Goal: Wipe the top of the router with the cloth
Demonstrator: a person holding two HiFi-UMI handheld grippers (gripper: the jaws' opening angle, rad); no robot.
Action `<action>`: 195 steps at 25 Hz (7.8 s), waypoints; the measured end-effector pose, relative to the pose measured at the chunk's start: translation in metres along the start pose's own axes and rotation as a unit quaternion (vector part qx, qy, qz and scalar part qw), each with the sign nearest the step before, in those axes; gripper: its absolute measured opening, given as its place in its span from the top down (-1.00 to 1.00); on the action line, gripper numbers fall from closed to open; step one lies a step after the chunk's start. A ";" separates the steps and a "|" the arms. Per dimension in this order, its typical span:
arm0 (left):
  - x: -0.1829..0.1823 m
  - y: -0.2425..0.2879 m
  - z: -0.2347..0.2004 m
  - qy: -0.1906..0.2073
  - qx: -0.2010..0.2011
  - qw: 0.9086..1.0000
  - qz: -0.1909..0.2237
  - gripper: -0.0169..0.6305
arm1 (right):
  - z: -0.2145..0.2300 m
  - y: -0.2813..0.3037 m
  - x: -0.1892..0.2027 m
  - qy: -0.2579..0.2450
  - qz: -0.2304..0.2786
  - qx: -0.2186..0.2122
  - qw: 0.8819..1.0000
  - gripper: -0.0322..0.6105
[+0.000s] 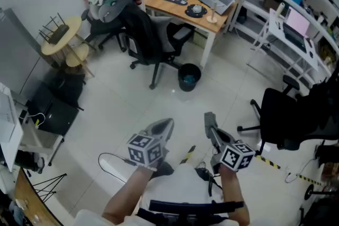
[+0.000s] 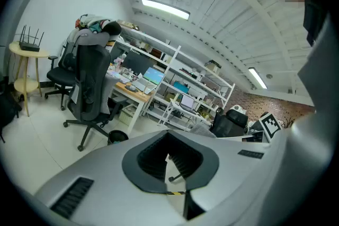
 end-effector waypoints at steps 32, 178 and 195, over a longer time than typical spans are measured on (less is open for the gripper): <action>-0.063 -0.161 -0.196 -0.037 -0.115 0.990 0.066 0.95 | -0.196 0.207 0.023 -0.064 -0.084 -0.124 0.987 0.79; -0.561 -0.310 -1.300 -0.257 -0.435 0.849 0.155 0.95 | -0.853 1.544 0.003 -0.394 -0.443 -0.267 0.760 0.79; -0.562 -0.280 -1.306 -0.262 -0.398 0.869 0.129 0.95 | -0.753 1.615 -0.103 -0.464 -0.334 -0.111 0.813 0.79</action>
Point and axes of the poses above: the fingertips, and each gripper's own axes: y forward along the fingers, z to its right, x out of its underside, the point moved 5 cm from there along -y, backward along the fingers, and after that the axes turned 1 degree about -y, right-handed, at the moved point
